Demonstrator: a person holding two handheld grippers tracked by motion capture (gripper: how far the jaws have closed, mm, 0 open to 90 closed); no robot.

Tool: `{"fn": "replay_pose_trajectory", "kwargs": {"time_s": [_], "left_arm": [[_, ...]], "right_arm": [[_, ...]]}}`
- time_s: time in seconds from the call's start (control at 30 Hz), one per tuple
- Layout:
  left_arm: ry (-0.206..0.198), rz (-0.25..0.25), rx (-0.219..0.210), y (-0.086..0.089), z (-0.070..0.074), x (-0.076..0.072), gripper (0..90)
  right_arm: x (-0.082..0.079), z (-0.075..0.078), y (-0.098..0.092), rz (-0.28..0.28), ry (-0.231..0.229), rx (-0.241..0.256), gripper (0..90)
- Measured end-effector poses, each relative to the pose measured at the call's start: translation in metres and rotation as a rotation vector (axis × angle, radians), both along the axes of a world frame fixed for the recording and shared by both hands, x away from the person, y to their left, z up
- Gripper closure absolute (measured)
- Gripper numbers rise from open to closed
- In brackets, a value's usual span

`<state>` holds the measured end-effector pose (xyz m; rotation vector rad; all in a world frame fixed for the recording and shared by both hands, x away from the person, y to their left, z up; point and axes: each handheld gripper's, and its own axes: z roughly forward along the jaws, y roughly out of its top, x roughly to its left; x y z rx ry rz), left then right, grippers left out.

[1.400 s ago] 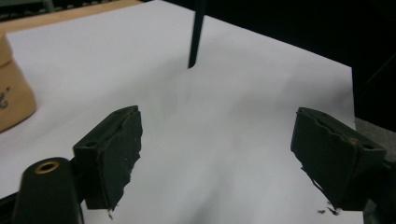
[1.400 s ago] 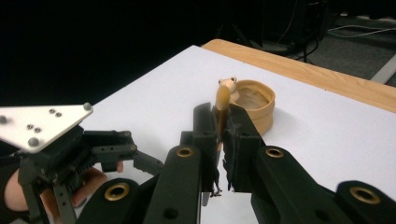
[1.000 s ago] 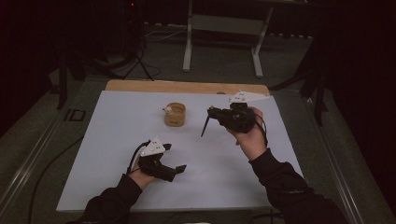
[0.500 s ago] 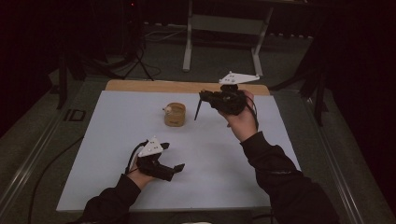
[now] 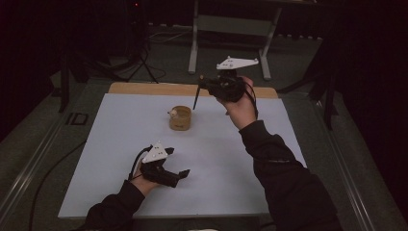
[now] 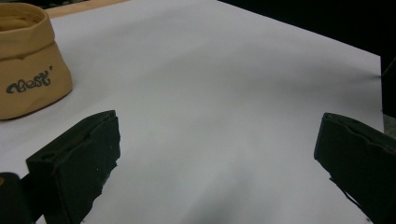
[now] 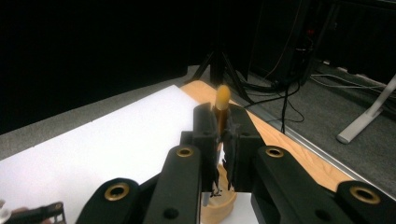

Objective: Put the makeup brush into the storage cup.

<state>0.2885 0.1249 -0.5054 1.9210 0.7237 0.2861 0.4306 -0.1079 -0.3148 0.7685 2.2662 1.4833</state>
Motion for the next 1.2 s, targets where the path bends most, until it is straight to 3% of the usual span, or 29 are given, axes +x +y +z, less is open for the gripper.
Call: {"fn": "replay_pose_trajectory", "kwargs": {"time_s": [0.4,0.5,1.2], "left_arm": [[-0.005,-0.007,0.004,-0.001,-0.001,0.0,1.2],[-0.004,-0.011,0.006,0.0,-0.001,-0.001,1.2],[-0.008,-0.011,0.003,0.003,-0.001,-0.001,1.2]], "right_arm": [[0.023,0.003,0.027,-0.01,0.002,0.006,84.2],[0.032,0.0,0.033,-0.021,0.023,0.01,84.1],[0.064,-0.043,0.065,-0.054,0.129,-0.053,84.1]]}}
